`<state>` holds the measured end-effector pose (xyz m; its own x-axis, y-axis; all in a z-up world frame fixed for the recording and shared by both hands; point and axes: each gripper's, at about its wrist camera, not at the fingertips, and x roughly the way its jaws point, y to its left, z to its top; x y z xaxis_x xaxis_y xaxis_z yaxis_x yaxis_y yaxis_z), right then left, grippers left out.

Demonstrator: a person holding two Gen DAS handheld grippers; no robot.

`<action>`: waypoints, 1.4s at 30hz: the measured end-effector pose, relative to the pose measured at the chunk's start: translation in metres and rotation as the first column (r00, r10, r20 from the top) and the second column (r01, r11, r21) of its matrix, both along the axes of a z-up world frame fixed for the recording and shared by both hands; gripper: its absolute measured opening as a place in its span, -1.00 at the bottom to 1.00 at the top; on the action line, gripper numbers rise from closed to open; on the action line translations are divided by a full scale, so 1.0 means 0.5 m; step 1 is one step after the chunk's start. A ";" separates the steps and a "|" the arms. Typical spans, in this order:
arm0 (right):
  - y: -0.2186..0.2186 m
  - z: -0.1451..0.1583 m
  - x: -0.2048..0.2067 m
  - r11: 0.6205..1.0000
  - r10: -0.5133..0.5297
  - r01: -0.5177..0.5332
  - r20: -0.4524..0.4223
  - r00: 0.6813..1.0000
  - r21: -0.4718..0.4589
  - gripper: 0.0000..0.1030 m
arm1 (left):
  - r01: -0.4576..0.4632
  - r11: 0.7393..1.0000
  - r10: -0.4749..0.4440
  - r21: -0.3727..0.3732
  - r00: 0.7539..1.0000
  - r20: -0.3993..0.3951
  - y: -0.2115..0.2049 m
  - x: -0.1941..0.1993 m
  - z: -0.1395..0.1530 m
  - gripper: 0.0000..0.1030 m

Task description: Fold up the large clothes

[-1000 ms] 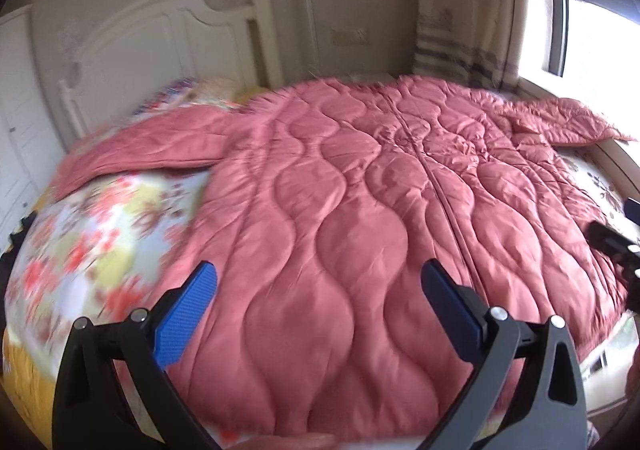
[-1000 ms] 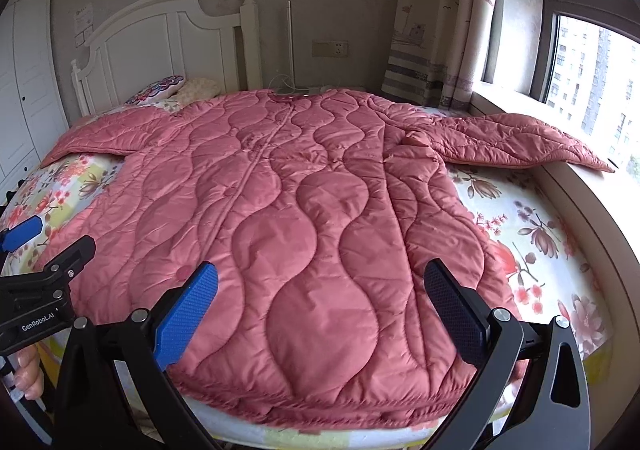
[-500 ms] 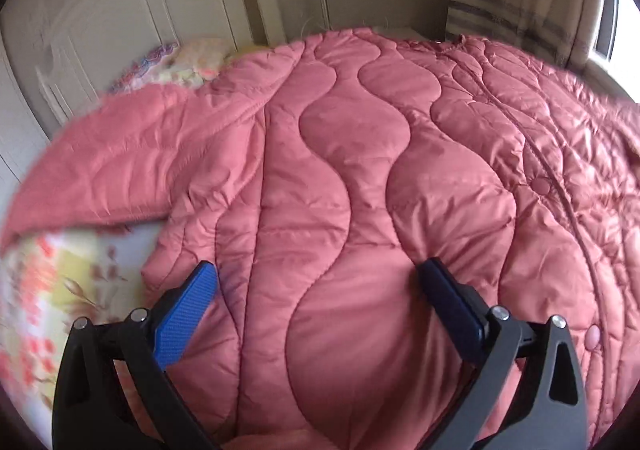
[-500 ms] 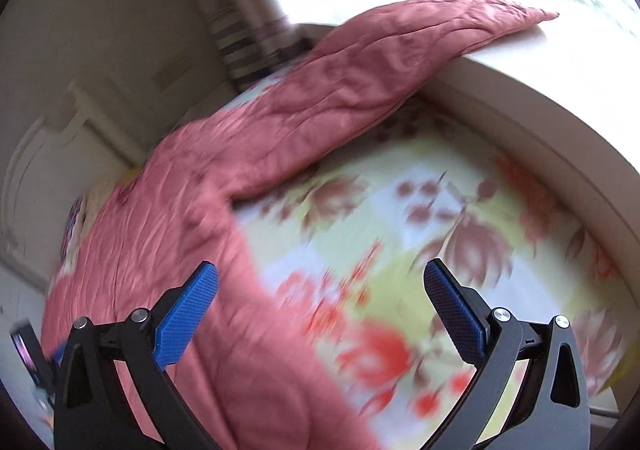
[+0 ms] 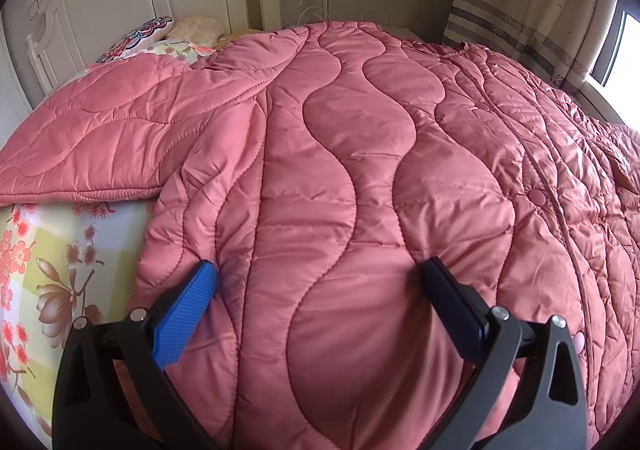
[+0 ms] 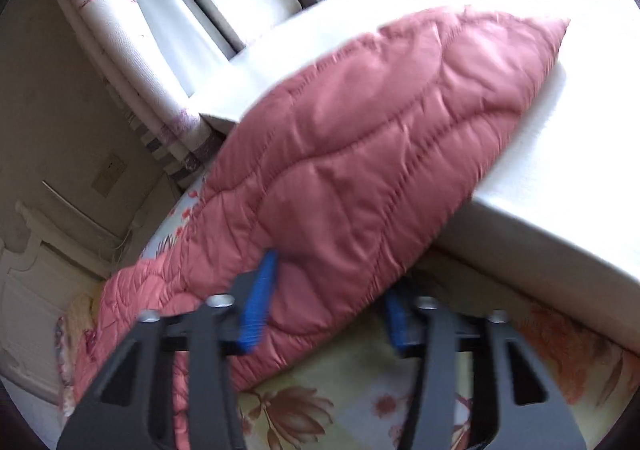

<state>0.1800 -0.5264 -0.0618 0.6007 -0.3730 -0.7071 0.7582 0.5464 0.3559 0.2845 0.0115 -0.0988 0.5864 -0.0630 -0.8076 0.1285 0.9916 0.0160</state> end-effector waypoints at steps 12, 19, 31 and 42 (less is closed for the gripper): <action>0.121 0.123 0.118 0.939 0.125 -0.155 -0.117 0.985 -0.306 -0.35 | 0.009 1.000 -0.009 -0.008 1.000 -0.009 0.002 -0.002 0.005 0.96; 0.059 0.048 -0.002 0.993 0.094 -0.096 -0.036 0.995 -0.061 0.71 | 0.143 0.982 -0.144 -0.121 0.990 -0.003 -0.091 0.036 0.099 0.96; 0.187 0.062 -0.023 0.925 0.336 -0.351 -0.124 0.934 -0.143 -0.06 | 0.522 0.842 -0.533 0.139 0.845 0.055 -0.707 0.269 0.120 0.96; 0.267 -0.052 0.220 0.715 0.630 -0.691 -0.331 0.703 -0.107 -0.51 | 0.508 0.857 -0.511 0.092 0.860 0.007 -0.847 0.373 -0.001 0.96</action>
